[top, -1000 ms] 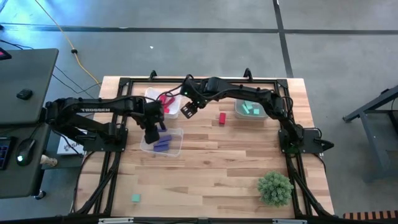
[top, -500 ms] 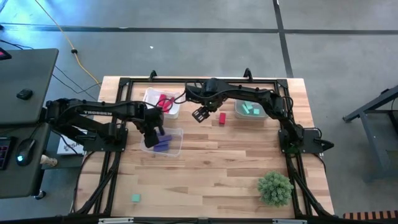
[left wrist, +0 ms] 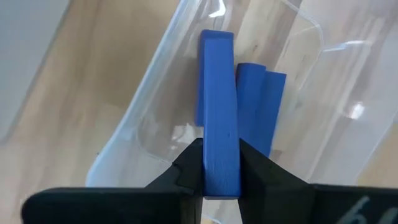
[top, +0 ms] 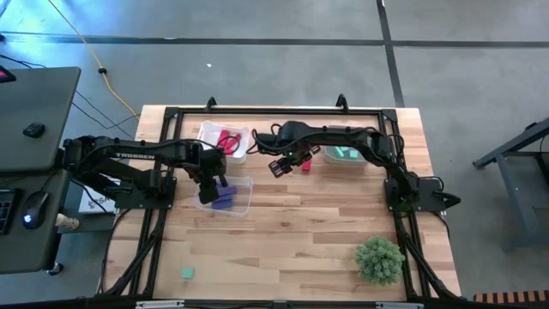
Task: Sort & place blocks by color
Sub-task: Put the purple block into the transparent bin, then put the red block into the white bin
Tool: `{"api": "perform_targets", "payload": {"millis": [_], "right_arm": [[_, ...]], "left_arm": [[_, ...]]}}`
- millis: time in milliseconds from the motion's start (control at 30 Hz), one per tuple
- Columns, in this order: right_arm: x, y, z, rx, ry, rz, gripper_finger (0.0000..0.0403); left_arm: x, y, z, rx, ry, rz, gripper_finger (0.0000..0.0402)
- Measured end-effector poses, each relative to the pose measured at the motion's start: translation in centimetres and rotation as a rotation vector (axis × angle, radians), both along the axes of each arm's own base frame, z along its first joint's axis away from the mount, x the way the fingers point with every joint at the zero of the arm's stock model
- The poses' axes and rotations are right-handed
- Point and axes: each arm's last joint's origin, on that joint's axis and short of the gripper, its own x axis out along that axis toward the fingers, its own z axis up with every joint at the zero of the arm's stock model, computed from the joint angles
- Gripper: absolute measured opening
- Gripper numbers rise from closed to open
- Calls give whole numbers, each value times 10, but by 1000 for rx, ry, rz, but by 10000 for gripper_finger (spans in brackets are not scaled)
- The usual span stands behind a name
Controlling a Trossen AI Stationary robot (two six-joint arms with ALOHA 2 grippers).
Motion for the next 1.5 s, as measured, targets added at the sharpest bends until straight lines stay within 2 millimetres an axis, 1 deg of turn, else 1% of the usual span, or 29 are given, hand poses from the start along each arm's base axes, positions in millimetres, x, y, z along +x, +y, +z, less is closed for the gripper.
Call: {"api": "perform_targets", "payload": {"millis": [100,300,500,633,833,933,1067,1300,1500], "right_arm": [[-1,1,-4,-1,10,-33,201],[-2,2,-14,-2,23,-103,201],[-7,6,-26,18,70,-123,201],[-9,7,-27,0,91,-115,200],[-11,8,-26,-11,123,-60,178],[-15,10,-25,-13,179,-4,170],[-22,13,-23,-28,261,56,170],[-21,19,-23,-26,265,147,170],[-23,27,-13,-74,250,211,170]], "left_arm": [[0,1,0,36,6,-28,58],[0,1,0,42,5,-48,88],[0,1,0,50,4,-82,107],[0,1,0,49,4,-77,119],[1,1,0,50,-8,-62,130],[2,2,3,52,-15,-61,131],[6,3,10,73,-40,-57,131],[11,5,21,113,-69,-45,131],[11,6,23,111,-75,-20,131]]}}
